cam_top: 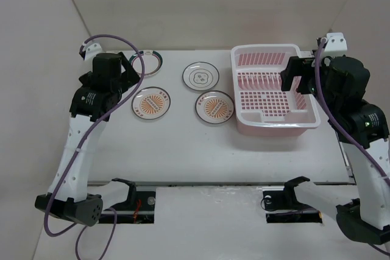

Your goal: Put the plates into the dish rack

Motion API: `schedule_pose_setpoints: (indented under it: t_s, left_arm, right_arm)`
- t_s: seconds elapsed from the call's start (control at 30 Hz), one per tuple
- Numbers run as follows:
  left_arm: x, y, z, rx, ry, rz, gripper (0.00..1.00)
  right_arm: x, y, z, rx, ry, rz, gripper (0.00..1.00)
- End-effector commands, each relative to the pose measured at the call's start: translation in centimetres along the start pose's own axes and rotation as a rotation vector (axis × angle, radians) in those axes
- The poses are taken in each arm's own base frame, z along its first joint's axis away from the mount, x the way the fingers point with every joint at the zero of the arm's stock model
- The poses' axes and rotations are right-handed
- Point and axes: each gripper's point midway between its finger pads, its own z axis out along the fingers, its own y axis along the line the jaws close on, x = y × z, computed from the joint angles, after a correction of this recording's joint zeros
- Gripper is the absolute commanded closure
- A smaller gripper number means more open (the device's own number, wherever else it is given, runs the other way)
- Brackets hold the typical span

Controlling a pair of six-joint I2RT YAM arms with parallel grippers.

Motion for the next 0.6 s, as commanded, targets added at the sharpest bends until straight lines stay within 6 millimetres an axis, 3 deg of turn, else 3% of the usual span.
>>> schedule_pose_setpoints:
  t_s: [0.0, 0.17, 0.33, 0.43, 0.57]
  left_arm:
    - [-1.7, 0.0, -1.1, 0.004, -0.052, -0.019, 0.00]
    - [-2.0, -0.2, -1.2, 0.004, -0.052, -0.029, 0.00]
    - [-2.9, -1.8, -0.7, 0.038, -0.047, -0.036, 0.00]
    - [-3.2, -2.8, 1.2, 0.070, -0.016, -0.044, 0.00]
    - [-2.7, -3.9, 6.8, 0.147, 0.078, -0.094, 0.00]
  right_arm:
    - [-1.9, -0.1, -1.2, 0.004, -0.070, 0.029, 0.00]
    - [-2.0, -0.9, -1.3, 0.045, -0.082, 0.024, 0.00]
    - [-2.8, -1.3, -1.5, 0.068, -0.100, 0.030, 0.00]
    - [-3.4, -0.6, -1.5, 0.036, -0.125, 0.036, 0.00]
    - [-3.5, 2.2, -1.2, -0.119, -0.144, 0.034, 0.00]
